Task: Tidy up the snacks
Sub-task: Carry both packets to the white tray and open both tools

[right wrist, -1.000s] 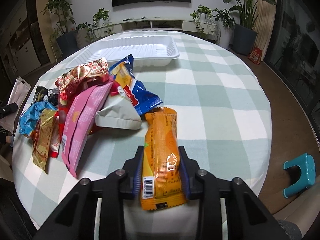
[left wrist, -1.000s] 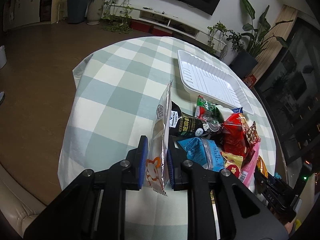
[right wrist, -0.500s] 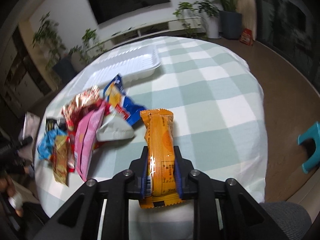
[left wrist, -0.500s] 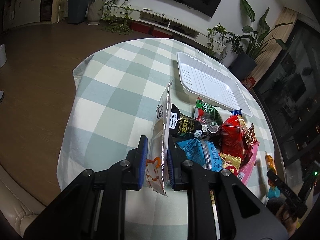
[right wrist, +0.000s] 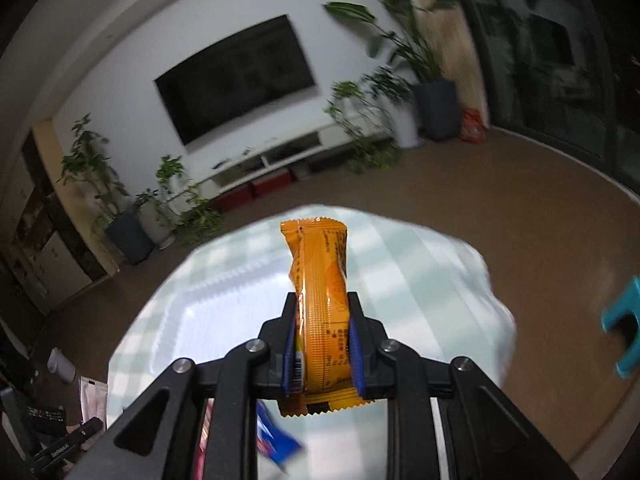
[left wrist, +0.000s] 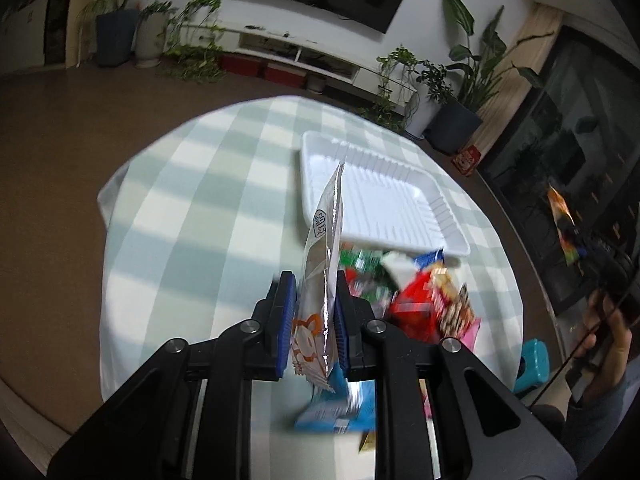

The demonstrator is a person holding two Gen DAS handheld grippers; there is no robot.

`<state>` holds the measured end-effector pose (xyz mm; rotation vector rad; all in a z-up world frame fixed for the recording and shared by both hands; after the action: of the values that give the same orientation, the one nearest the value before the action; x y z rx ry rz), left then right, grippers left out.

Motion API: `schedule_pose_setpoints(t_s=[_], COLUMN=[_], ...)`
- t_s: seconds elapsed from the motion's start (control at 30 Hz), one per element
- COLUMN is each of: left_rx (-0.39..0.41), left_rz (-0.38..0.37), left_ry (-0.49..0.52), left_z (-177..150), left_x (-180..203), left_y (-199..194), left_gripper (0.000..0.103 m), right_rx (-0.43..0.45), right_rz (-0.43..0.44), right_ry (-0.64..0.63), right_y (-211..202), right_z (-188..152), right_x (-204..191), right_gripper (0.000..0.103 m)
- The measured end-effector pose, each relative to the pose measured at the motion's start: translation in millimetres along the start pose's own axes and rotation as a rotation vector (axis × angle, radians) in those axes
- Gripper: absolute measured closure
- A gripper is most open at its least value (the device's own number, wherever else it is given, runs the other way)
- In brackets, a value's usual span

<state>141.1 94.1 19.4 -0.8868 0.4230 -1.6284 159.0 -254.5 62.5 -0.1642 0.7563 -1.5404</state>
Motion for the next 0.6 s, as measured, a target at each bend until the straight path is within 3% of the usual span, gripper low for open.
schedule_pose_setpoints(t_s=[0.13, 0.3, 0.4, 0.6], left_rx=[-0.032, -0.11, -0.175, -0.273], left_rz=[0.024, 0.06, 0.095, 0.146], left_ry=[0.081, 0.129, 0.171, 0.192], left_z=[53, 97, 101, 86], left_x=[24, 45, 56, 57], left_y=[28, 92, 138, 207], left_gripper=[0.087, 0.086, 0.086, 0.086], right_rx=[0.004, -0.106, -0.228, -0.301], right_rz=[0.058, 0.107, 0.112, 0.116], right_ry=[-0.092, -0.159, -0.15, -0.187], right_y=[48, 123, 162, 192], right_z=[22, 3, -22, -33], right_x=[-52, -85, -80, -67], right_gripper=[0.079, 0.079, 0.079, 0.079])
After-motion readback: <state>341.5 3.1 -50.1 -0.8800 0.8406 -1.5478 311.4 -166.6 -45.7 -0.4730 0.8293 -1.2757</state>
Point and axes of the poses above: each gripper's, at about its wrist camera, not at the fingertips, and y roughly the way its jaws point, x to its right, z to its top, the point moved 7 cm from there along y, roughly the way its jaws point
